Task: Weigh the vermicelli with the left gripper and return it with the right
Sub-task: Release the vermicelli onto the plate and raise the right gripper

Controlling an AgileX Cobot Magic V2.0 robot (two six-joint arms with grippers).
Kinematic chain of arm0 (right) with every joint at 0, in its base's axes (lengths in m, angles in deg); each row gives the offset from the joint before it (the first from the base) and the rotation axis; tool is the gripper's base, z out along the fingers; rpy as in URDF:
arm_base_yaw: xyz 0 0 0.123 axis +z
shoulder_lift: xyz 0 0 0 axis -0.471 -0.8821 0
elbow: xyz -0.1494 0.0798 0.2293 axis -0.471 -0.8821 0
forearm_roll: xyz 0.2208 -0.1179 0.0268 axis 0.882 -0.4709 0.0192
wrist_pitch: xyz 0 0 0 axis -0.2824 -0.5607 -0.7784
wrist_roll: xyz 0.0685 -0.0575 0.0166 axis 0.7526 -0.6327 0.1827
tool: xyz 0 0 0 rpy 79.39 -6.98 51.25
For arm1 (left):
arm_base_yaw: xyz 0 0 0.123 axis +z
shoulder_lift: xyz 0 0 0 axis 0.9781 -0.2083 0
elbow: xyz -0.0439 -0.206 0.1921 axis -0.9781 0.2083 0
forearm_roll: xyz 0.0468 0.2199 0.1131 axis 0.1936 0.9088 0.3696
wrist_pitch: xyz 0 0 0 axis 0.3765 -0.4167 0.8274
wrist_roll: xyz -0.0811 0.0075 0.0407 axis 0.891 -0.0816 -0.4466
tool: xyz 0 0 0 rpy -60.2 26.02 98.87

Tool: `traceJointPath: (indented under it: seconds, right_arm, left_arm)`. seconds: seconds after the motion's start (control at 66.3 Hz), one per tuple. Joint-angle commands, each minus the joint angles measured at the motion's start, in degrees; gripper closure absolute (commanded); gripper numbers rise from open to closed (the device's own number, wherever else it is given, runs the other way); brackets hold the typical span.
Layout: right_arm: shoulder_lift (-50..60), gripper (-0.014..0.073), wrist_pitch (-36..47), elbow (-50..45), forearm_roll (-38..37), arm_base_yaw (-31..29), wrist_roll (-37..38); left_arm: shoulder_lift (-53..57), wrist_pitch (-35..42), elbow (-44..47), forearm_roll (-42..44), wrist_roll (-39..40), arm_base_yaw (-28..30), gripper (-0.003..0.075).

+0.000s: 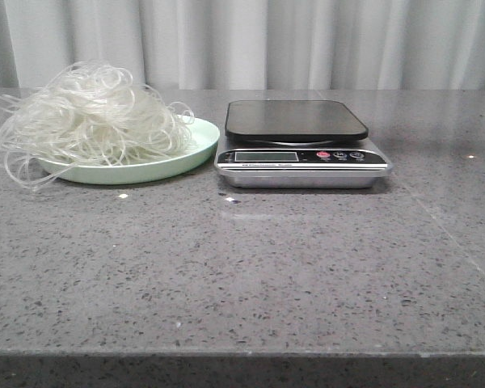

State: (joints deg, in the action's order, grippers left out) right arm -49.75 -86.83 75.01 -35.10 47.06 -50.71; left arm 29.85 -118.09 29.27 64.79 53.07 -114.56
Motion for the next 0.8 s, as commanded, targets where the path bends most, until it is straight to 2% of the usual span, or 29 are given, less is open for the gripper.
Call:
traceJointPath:
  seconds: [0.0, 0.181, 0.407, 0.588, 0.784]
  right_arm:
    - [9.25, 0.0088, 5.64, -7.5, 1.04, -0.56, -2.74]
    - [22.28, 0.0088, 14.26, -26.63, 3.75, -0.56, -6.45]
    - [42.79, 0.0088, 30.32, -51.87, 3.7, -0.56, -7.11]
    - [60.45, 0.0088, 40.05, -67.2, 2.27, -0.56, -7.11]
    - [77.71, 0.0088, 44.03, -79.94, 1.8, -0.56, -7.11]
  left_arm:
    - [-0.74, 4.79, -1.52, -0.38, 0.09, 0.1, 0.0594]
    - [-0.74, 4.79, -1.52, -0.38, 0.09, 0.1, 0.0594]
    - [-0.74, 4.79, -1.52, -0.38, 0.09, 0.1, 0.0594]
    - [-0.74, 4.79, -1.52, -0.38, 0.09, 0.1, 0.0594]
    - [-0.74, 4.79, -1.52, -0.38, 0.09, 0.1, 0.0594]
